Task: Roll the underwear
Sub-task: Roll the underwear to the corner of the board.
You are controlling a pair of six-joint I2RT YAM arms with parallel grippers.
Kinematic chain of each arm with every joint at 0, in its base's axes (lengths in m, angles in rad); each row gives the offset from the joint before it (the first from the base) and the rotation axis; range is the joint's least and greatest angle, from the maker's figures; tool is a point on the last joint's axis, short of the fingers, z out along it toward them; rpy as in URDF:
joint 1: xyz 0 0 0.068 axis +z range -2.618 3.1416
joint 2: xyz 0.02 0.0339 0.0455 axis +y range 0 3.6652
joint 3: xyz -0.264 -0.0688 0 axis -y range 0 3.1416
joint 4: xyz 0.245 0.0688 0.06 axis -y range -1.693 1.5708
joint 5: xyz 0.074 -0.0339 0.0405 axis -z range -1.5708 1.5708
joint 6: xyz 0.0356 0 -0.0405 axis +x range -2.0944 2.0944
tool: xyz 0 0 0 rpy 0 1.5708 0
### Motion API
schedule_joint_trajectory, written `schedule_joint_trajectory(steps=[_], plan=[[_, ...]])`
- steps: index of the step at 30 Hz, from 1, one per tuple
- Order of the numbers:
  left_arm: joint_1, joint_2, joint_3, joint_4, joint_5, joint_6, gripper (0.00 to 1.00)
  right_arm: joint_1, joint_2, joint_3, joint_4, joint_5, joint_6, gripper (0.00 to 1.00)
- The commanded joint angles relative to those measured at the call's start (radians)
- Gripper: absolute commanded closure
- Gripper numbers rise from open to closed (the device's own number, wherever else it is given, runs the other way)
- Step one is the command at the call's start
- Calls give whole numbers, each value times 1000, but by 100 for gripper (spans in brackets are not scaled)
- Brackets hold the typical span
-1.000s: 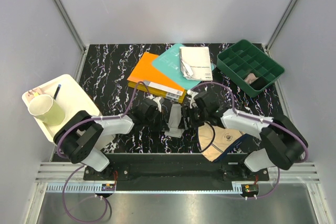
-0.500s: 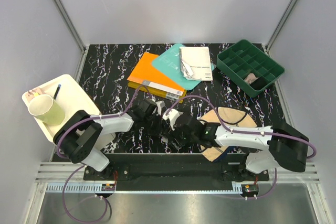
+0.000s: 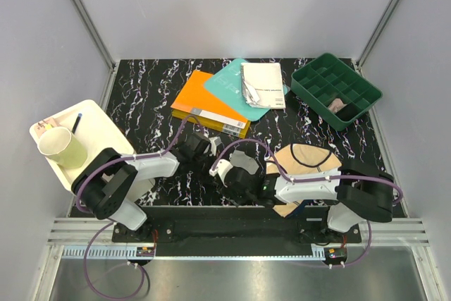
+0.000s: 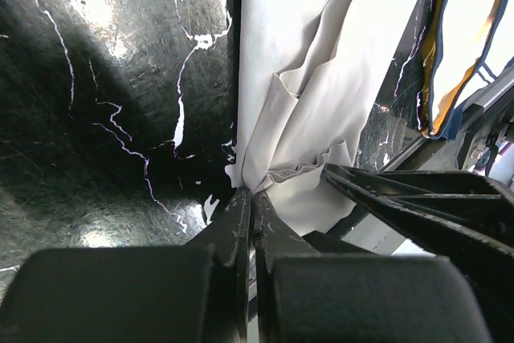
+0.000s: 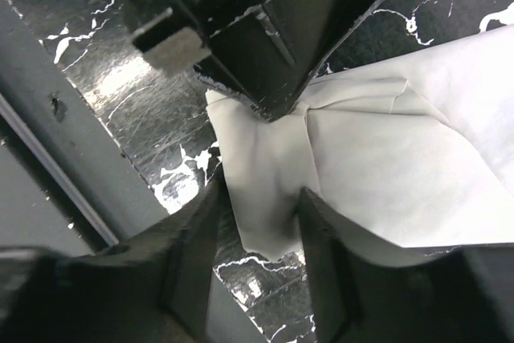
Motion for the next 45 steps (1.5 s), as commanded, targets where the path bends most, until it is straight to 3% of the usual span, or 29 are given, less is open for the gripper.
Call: schedule_joint_trajectory(steps=[1, 4, 12, 16, 18, 21, 24, 34, 45], plan=[[7, -3, 15, -39, 13, 27, 100, 14, 28, 31, 51, 62, -22, 54], [7, -6, 18, -41, 17, 24, 100, 23, 55, 37, 36, 72, -22, 59], [13, -51, -1, -30, -2, 2, 99, 25, 98, 35, 4, 30, -5, 85], [27, -104, -25, -19, -22, -33, 82, 25, 80, 23, 22, -53, -1, 93], [38, -150, -36, -18, -38, -44, 68, 25, 56, 6, 57, -81, 5, 96], [56, -218, -64, -27, -71, -64, 56, 14, 20, -21, 79, -128, 19, 97], [69, -282, -84, -45, -101, -67, 53, -21, -15, -55, 108, -193, 39, 97], [73, -374, -113, -73, -141, -32, 52, -227, -31, -101, 192, -594, 110, 97], [41, -462, -182, 37, -139, -9, 53, -425, 143, -51, 275, -1004, 243, 98]])
